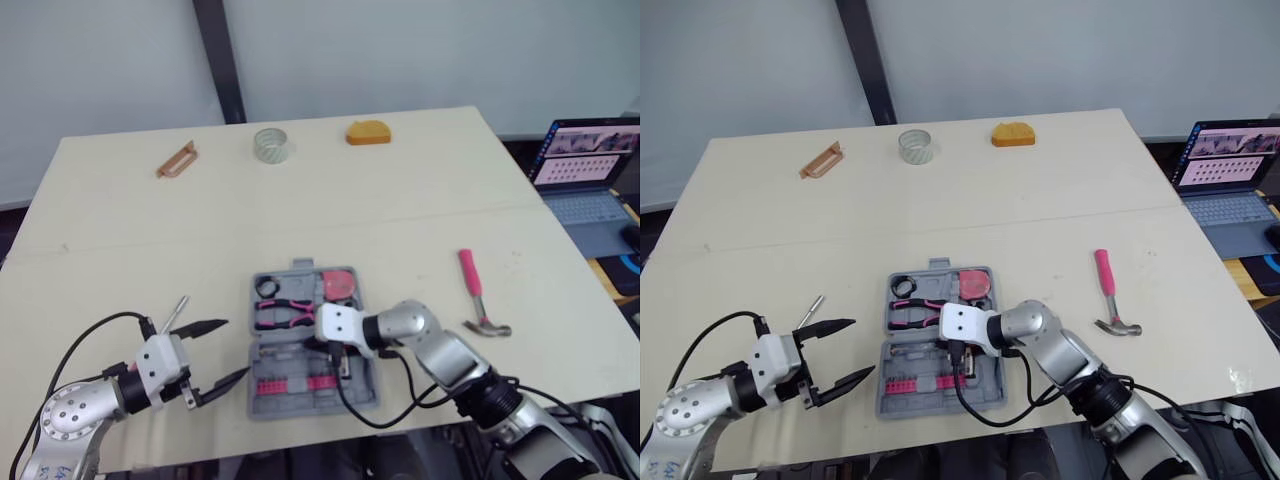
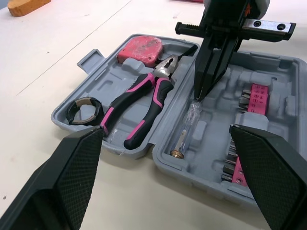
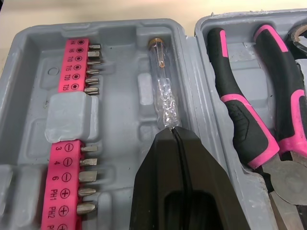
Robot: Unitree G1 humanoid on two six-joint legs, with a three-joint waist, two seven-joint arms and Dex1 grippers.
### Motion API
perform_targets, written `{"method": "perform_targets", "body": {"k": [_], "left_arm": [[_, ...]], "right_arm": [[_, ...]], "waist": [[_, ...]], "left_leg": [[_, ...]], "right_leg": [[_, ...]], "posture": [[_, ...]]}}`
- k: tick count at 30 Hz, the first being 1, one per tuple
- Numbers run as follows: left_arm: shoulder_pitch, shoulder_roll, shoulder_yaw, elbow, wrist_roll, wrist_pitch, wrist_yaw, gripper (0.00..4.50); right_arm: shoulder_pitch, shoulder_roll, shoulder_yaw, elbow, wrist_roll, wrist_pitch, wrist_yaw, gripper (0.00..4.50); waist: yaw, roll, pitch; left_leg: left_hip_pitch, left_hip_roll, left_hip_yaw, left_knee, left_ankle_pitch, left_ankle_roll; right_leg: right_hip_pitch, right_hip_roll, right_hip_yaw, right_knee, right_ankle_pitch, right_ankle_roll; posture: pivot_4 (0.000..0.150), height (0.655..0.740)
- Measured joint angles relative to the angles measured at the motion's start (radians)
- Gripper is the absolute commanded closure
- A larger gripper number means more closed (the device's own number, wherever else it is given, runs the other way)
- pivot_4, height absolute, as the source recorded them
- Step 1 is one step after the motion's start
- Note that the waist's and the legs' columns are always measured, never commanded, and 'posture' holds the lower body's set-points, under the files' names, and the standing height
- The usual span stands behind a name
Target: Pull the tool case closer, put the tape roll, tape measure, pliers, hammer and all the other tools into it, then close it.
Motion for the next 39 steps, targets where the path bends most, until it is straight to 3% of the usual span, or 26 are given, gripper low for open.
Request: {"method": "perform_targets", "body": {"k": [39], "left_arm": [[-0.011,-0.017,-0.032,-0.008,0.004,0.014,0.031,0.00]], "right_arm": [[-0.063,0.001,0.141,-0.136,-0.173,0.216,0.000,4.46]], "waist": [[-0.001,-0.001,-0.001]], "left_leg": [[0.003,0.000,0.000,-0.001,-0.001,-0.001]], "right_leg": [[0.001,0.000,0.000,0.000,0.000,0.000]], "posture": [[0.150,0.7400]]}}
